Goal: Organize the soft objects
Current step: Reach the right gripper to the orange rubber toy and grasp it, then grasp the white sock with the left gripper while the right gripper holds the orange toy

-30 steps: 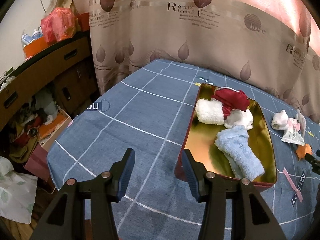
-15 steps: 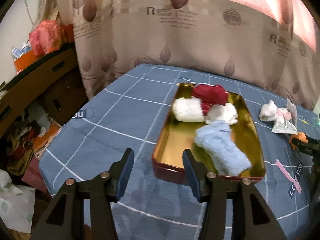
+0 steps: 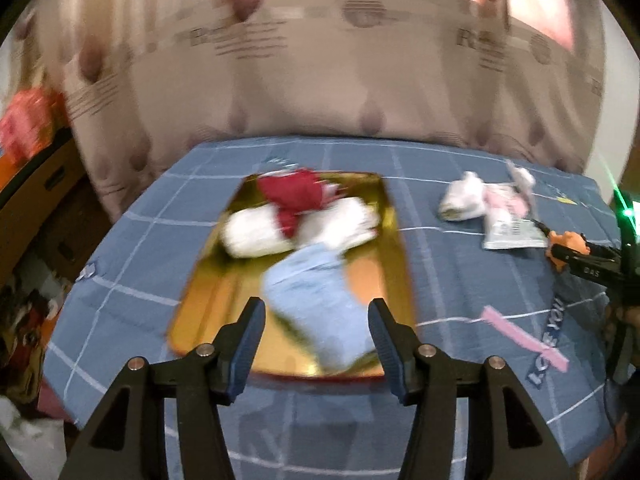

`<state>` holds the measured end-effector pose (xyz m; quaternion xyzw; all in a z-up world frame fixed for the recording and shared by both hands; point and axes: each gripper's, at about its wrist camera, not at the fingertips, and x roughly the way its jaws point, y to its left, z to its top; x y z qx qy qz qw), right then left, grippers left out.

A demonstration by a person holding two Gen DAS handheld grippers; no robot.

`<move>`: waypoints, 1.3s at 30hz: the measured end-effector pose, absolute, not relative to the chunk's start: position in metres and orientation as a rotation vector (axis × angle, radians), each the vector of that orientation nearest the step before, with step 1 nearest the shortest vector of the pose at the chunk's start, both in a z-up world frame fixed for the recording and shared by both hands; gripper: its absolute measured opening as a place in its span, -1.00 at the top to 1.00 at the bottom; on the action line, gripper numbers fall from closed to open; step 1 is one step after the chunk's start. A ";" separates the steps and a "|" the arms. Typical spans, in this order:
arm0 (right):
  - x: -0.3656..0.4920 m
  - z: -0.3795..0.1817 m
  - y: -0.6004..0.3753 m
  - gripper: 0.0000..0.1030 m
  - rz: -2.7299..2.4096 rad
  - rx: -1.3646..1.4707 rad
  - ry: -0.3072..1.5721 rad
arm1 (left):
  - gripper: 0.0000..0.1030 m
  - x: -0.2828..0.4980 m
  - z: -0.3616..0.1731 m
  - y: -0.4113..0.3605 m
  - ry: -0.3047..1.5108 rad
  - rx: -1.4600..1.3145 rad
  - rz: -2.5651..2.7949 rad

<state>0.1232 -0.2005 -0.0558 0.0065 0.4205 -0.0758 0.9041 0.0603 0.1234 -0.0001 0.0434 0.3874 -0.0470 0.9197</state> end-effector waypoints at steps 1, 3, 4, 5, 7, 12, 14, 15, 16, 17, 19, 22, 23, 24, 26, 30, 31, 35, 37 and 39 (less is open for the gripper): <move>0.112 -0.054 -0.225 -0.44 -0.184 0.024 0.872 | -0.07 0.062 0.000 0.118 0.794 0.095 -0.108; 0.115 -0.059 -0.236 -0.44 -0.202 0.053 0.877 | -0.07 0.071 0.001 0.096 0.794 0.120 -0.153; 0.114 -0.062 -0.239 -0.44 -0.209 0.065 0.876 | -0.07 0.077 0.002 0.085 0.793 0.135 -0.176; 0.121 -0.065 -0.234 -0.45 -0.212 0.079 0.878 | -0.07 0.079 0.002 0.074 0.793 0.150 -0.194; 0.127 -0.065 -0.241 -0.46 -0.203 0.098 0.889 | -0.07 0.090 0.004 0.055 0.786 0.168 -0.226; 0.132 -0.068 -0.235 -0.48 -0.211 0.055 0.906 | -0.07 0.125 0.007 0.010 0.800 0.195 -0.319; 0.133 -0.072 -0.227 -0.49 -0.210 0.057 0.907 | -0.07 0.142 0.005 -0.008 0.814 0.205 -0.347; 0.130 -0.070 -0.230 -0.49 -0.207 0.064 0.908 | -0.07 0.150 0.003 -0.014 0.826 0.210 -0.354; 0.133 -0.074 -0.227 -0.49 -0.205 0.069 0.910 | -0.07 0.155 0.001 -0.018 0.838 0.211 -0.355; 0.140 -0.078 -0.221 -0.49 -0.203 0.074 0.911 | -0.07 0.163 -0.001 -0.024 0.860 0.208 -0.368; 0.145 -0.080 -0.216 -0.50 -0.202 0.078 0.916 | -0.07 0.177 -0.006 -0.033 0.895 0.184 -0.395; 0.164 -0.091 -0.198 -0.50 -0.198 0.095 0.954 | -0.07 0.198 -0.016 -0.046 0.945 0.178 -0.401; 0.167 -0.091 -0.193 -0.50 -0.197 0.095 0.949 | -0.07 0.204 -0.019 -0.049 0.954 0.178 -0.402; 0.171 -0.092 -0.186 -0.50 -0.196 0.095 0.950 | -0.07 0.212 -0.024 -0.054 0.975 0.174 -0.416; 0.178 -0.093 -0.174 -0.50 -0.193 0.100 0.947 | -0.07 0.223 -0.031 -0.058 0.998 0.164 -0.413; 0.186 -0.094 -0.161 -0.50 -0.190 0.102 0.946 | -0.07 0.243 -0.047 -0.066 1.044 0.150 -0.394; 0.185 -0.094 -0.163 -0.50 -0.189 0.103 0.946 | -0.07 0.248 -0.051 -0.068 1.058 0.139 -0.399; 0.185 -0.094 -0.162 -0.50 -0.188 0.102 0.946 | -0.07 0.261 -0.058 -0.066 1.076 0.100 -0.384; 0.184 -0.094 -0.163 -0.50 -0.188 0.102 0.945 | -0.01 0.265 -0.060 -0.063 1.078 0.072 -0.374; 0.184 -0.094 -0.164 -0.50 -0.186 0.104 0.944 | 0.30 0.267 -0.061 -0.058 1.085 0.036 -0.366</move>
